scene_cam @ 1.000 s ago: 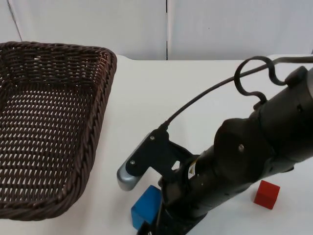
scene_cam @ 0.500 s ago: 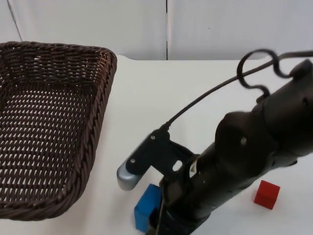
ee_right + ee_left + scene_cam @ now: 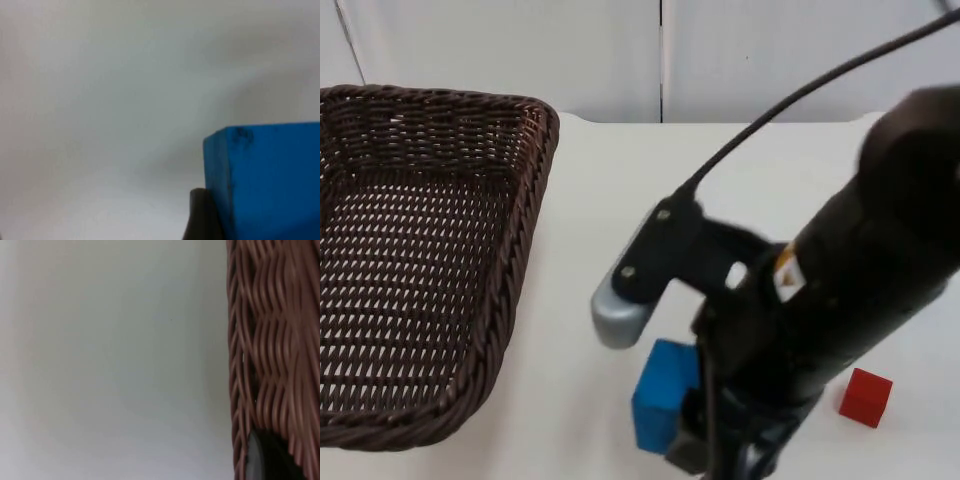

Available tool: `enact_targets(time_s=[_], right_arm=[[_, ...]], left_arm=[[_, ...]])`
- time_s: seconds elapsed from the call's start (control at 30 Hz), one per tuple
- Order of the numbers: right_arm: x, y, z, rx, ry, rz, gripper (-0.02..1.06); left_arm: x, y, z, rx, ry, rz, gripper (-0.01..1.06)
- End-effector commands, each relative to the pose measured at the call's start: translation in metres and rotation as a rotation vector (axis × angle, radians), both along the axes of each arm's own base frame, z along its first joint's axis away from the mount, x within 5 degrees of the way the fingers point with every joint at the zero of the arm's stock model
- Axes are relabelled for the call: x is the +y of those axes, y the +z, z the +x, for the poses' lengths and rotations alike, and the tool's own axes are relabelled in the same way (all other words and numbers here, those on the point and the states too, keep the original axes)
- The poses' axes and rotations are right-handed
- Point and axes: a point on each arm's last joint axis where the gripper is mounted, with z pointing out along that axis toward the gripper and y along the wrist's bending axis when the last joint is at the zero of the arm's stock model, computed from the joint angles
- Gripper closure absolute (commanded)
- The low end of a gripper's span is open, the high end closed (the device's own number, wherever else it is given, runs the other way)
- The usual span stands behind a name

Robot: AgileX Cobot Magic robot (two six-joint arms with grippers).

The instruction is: Pick up the basket with the left hand and place the largest block into the basket with the right hand.

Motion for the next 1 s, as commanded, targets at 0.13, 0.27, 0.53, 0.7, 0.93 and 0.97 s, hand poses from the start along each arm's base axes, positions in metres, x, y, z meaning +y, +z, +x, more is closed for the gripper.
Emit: enact_targets(time_s=[0.13, 0.27, 0.53, 0.7, 0.93, 0.97], right_arm=[[-0.016, 0.053, -0.01, -0.075, 0.0, 0.065, 1.05], [-0.023, 0.08, -0.014, -0.134, -0.002, 0.142, 1.05], [-0.038, 0.124, -0.026, -0.23, -0.003, 0.268, 1.05], [-0.04, 0.129, -0.027, -0.24, -0.004, 0.281, 1.05], [-0.039, 0.131, -0.026, -0.254, -0.006, 0.297, 1.05], [-0.039, 0.131, -0.026, -0.26, -0.009, 0.308, 1.05]], left_arm=[[-0.003, 0.004, 0.0, -0.02, 0.017, -0.035, 1.05], [-0.003, 0.004, 0.0, -0.02, 0.017, -0.035, 1.05], [-0.003, 0.004, 0.0, -0.022, 0.021, -0.041, 1.05], [-0.003, 0.004, 0.0, -0.022, 0.021, -0.041, 1.05], [-0.003, 0.004, 0.0, -0.026, 0.018, -0.042, 1.05], [-0.003, 0.004, 0.0, -0.026, 0.018, -0.042, 1.05]])
